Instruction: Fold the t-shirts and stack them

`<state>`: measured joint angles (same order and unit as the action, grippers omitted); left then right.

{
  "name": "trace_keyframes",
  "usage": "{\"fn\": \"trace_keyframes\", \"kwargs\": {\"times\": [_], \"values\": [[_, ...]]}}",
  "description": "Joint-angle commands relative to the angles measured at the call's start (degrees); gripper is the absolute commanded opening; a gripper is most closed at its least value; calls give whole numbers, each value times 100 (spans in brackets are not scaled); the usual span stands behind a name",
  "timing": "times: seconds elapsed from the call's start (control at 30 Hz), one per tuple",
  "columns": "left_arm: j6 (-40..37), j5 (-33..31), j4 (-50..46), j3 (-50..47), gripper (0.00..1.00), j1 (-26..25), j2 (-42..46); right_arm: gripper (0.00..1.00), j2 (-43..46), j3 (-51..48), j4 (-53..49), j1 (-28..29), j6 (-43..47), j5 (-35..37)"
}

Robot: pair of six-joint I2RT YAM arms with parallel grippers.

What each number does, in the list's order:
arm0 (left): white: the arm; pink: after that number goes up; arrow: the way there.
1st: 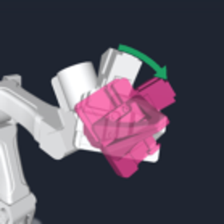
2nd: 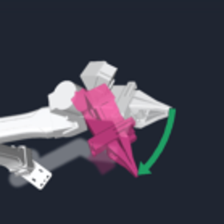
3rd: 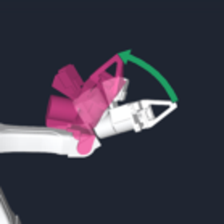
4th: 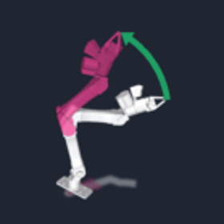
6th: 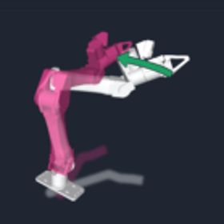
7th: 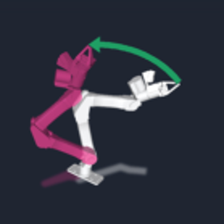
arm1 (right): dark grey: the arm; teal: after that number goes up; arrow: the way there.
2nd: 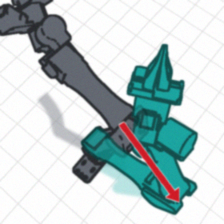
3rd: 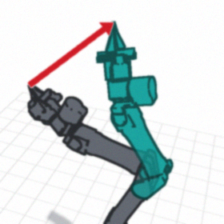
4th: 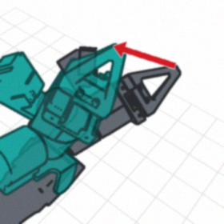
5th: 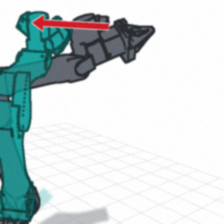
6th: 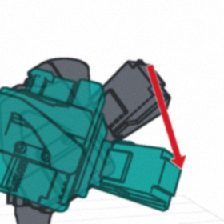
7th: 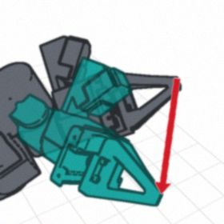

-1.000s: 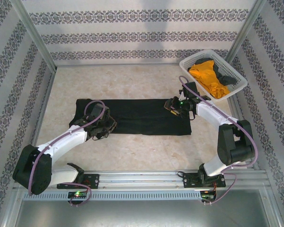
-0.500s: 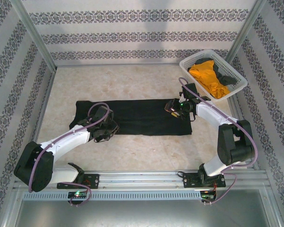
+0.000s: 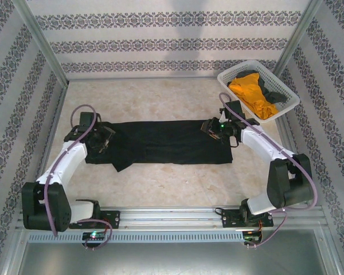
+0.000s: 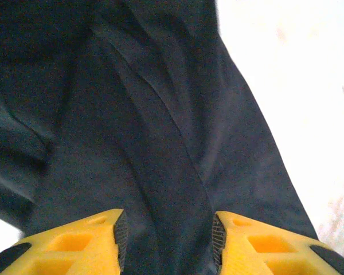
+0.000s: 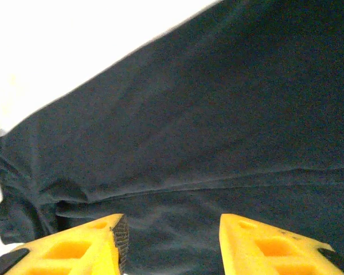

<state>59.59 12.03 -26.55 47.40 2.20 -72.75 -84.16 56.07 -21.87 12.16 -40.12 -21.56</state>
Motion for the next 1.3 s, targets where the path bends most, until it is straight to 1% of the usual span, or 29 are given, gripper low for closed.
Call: {"fn": "trace_keyframes", "kwargs": {"times": [0.0,0.03,0.13,0.2,0.3,0.4,0.57,0.77,0.93,1.1,1.27], "values": [[-681,449,533,-307,44,548,-363,48,-60,-55,423,87,140,-322],[-781,554,780,-376,43,670,-445,48,-109,-20,421,122,147,-363],[-1147,705,967,-391,43,895,-710,48,-174,10,483,158,138,-417],[-1370,718,1013,-439,42,914,-869,48,-193,20,498,163,126,-449],[-1509,672,1035,-546,40,914,-998,48,-237,54,462,155,145,-497],[-1501,687,1243,-718,39,923,-1003,49,-264,57,467,151,136,-515],[-1591,611,1133,-791,37,927,-1017,49,-332,83,475,164,78,-515],[-1399,900,1461,-859,32,892,-1071,48,-391,156,470,200,52,-542],[-1351,980,1328,-841,31,785,-916,48,-436,161,471,229,11,-524],[-1386,908,1152,-880,22,782,-701,48,-462,167,482,235,-4,-502],[-1381,982,1135,-857,4,782,-709,47,-532,169,478,246,-41,-476]]}}
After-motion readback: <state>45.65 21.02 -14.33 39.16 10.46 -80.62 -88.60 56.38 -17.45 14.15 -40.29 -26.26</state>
